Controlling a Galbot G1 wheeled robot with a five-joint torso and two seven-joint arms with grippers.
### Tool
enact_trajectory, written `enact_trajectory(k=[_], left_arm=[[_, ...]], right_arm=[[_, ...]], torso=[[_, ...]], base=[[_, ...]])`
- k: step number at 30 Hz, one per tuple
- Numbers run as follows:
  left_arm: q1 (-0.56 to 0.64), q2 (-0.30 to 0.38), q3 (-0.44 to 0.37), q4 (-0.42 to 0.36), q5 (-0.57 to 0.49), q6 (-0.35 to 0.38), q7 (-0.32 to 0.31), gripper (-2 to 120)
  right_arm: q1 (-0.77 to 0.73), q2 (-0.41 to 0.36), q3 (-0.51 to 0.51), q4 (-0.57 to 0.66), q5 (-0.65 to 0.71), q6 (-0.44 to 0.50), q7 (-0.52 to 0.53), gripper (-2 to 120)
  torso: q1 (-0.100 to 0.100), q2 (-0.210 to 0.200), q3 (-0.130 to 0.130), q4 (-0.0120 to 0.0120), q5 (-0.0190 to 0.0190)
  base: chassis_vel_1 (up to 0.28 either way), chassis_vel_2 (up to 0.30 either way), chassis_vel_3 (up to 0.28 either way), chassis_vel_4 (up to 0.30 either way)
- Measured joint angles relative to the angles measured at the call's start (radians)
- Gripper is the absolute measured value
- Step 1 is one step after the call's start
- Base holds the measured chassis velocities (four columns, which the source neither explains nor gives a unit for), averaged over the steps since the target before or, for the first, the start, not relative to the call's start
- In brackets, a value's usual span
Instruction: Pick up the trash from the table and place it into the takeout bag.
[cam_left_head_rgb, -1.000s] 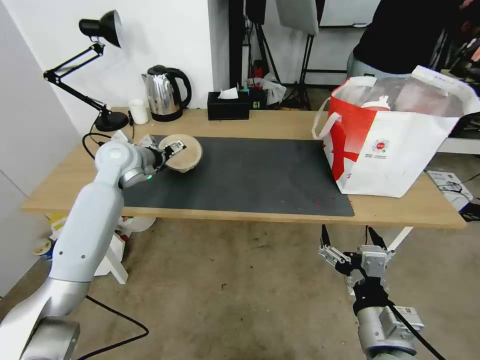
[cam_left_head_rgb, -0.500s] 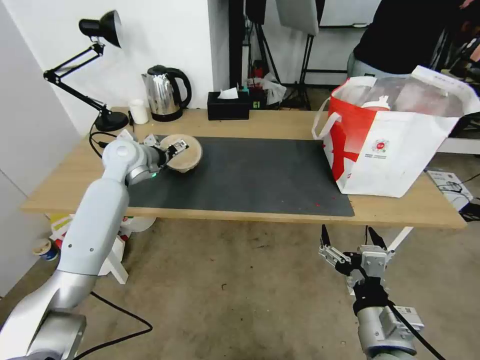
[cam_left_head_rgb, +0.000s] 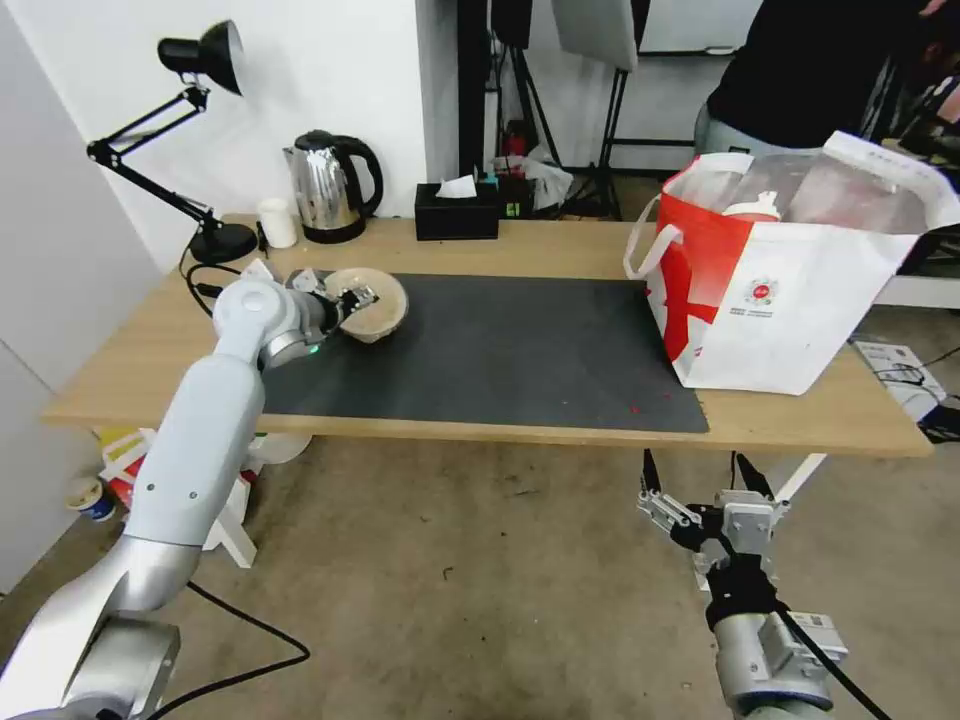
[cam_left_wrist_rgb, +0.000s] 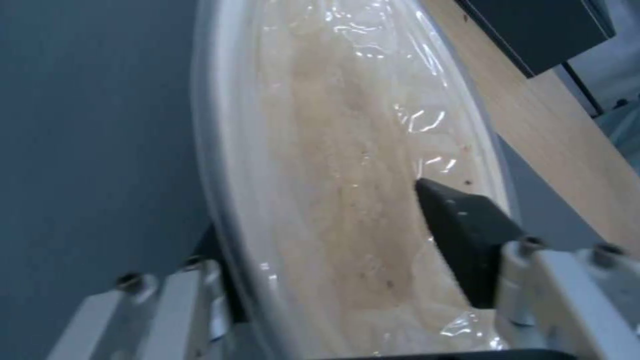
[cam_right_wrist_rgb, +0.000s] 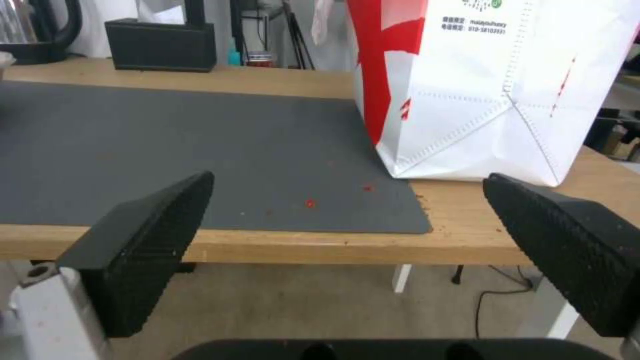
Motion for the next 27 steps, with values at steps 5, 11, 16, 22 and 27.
enact_trajectory(k=[5, 11, 16, 22, 27], left_arm=[[0.006, 0.004, -0.005, 0.001, 0.007, 0.000, 0.006, 32], [0.015, 0.010, -0.013, 0.000, 0.023, 0.000, 0.024, 15], [0.027, 0.011, -0.024, -0.004, 0.031, 0.000, 0.034, 0], [0.035, 0.018, -0.025, -0.019, 0.034, 0.000, 0.035, 0], [0.046, 0.032, -0.029, -0.037, 0.034, -0.002, 0.040, 0]], right_arm=[[0.000, 0.000, 0.000, 0.000, 0.000, 0.000, 0.000, 100], [0.000, 0.000, 0.000, 0.000, 0.000, 0.000, 0.000, 100], [0.000, 0.000, 0.000, 0.000, 0.000, 0.000, 0.000, 100], [0.000, 0.000, 0.000, 0.000, 0.000, 0.000, 0.000, 100], [0.000, 0.000, 0.000, 0.000, 0.000, 0.000, 0.000, 100]], torso=[[0.000, 0.000, 0.000, 0.0000, -0.0002], [0.000, 0.000, 0.000, 0.0000, 0.0000], [0.000, 0.000, 0.000, 0.0000, 0.0000], [0.000, 0.000, 0.000, 0.0000, 0.0000], [0.000, 0.000, 0.000, 0.0000, -0.0002]], base=[[0.000, 0.000, 0.000, 0.000], [0.000, 0.000, 0.000, 0.000], [0.000, 0.000, 0.000, 0.000], [0.000, 0.000, 0.000, 0.000], [0.000, 0.000, 0.000, 0.000]])
